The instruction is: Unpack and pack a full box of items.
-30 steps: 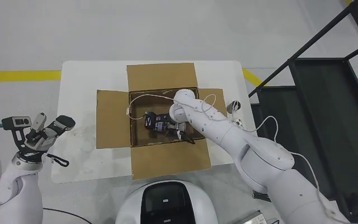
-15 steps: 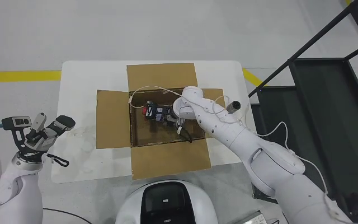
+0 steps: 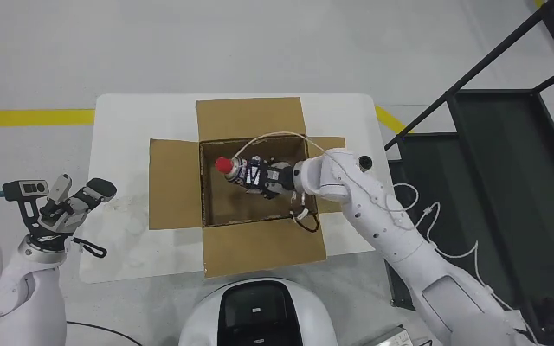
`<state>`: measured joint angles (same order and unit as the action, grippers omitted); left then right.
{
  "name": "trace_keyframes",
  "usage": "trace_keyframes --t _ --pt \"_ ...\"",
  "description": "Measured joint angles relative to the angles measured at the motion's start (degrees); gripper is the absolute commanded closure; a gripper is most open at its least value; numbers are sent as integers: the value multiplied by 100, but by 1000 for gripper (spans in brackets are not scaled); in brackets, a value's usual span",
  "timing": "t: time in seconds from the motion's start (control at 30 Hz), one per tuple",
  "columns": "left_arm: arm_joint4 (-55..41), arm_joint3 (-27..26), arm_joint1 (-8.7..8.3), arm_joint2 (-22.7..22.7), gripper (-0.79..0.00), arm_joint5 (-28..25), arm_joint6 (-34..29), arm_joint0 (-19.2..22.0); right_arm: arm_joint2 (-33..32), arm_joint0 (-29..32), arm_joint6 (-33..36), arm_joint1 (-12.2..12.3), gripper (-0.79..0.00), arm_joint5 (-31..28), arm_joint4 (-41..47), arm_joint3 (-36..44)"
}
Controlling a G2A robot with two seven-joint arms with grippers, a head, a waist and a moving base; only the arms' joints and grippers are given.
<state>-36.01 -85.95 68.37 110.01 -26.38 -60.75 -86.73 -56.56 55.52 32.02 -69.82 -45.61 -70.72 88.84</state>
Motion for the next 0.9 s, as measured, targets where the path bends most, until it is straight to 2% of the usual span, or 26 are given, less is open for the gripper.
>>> trace_keyframes --t 0.2,0.33,0.53,0.77,0.9 --pt "0 0 0 0 -785 0 0 0 -971 1203 -570 299 0 -204 -534 1541" --pt "0 0 0 0 -785 0 0 0 -1638 1930 -1202 415 0 94 -713 2051" --pt "0 0 0 0 -785 0 0 0 -2571 2935 -2983 514 0 479 -690 1846" --pt "0 0 0 0 -785 0 0 0 -3262 4087 -5008 547 0 1503 -1202 1557" --pt "0 0 0 0 -785 0 0 0 -3357 4316 -5339 554 0 1632 -1274 1481"
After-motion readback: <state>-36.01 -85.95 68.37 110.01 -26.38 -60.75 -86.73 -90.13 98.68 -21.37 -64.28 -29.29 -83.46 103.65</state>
